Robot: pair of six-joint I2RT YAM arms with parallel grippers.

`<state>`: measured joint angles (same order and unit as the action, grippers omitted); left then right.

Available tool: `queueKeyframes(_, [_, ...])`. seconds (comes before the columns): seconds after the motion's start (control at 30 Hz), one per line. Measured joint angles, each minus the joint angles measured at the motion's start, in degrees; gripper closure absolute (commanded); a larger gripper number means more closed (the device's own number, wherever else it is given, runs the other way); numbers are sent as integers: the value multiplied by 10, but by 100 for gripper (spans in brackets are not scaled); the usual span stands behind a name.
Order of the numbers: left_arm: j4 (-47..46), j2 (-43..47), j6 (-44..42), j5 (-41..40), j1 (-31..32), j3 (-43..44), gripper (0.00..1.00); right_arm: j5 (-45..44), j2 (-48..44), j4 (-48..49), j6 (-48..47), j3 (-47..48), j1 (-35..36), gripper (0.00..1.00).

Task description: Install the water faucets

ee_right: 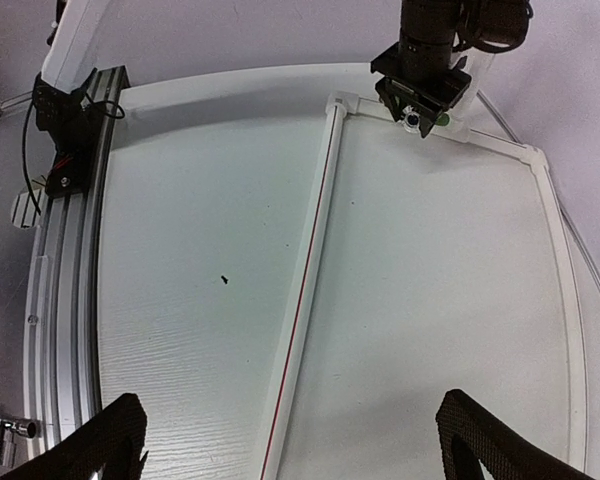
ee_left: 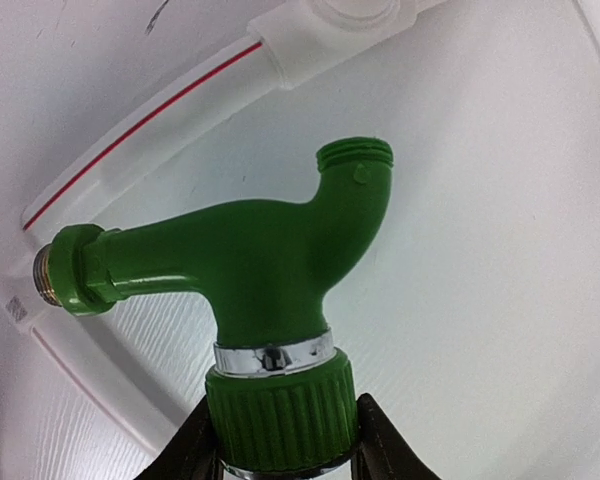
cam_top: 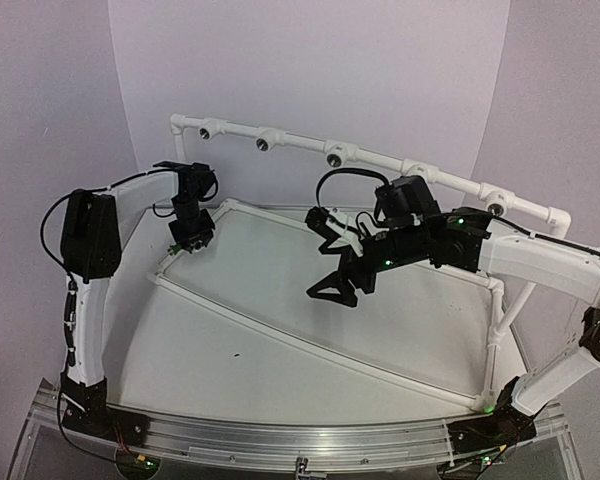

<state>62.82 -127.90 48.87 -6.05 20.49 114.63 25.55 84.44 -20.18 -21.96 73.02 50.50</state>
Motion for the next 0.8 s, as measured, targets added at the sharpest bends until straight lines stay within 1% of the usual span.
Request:
queueKeyframes(0.17, [-55,130,21,48,9,-136,89,1,2,1,-1,5,0,2])
queueKeyframes(0.27, [-125,232,35,92,14,-234,89,5,5,14,6,6,0,2])
queueKeyframes(0.33, [-167,302,45,122,15,-293,89,8,7,34,17,5,1,4])
queueKeyframes(0.47, [-255,428,70,174,16,-387,90,9,5,127,65,-20,9,8])
queueKeyframes(0.53, [-299,489,91,196,17,-433,90,6,4,181,90,-44,24,8])
queueKeyframes(0.67, [-367,608,131,235,19,-517,93,-7,4,251,129,-68,64,8])
queueKeyframes(0.8, [-428,677,165,275,22,-549,95,-29,13,328,153,-68,95,8])
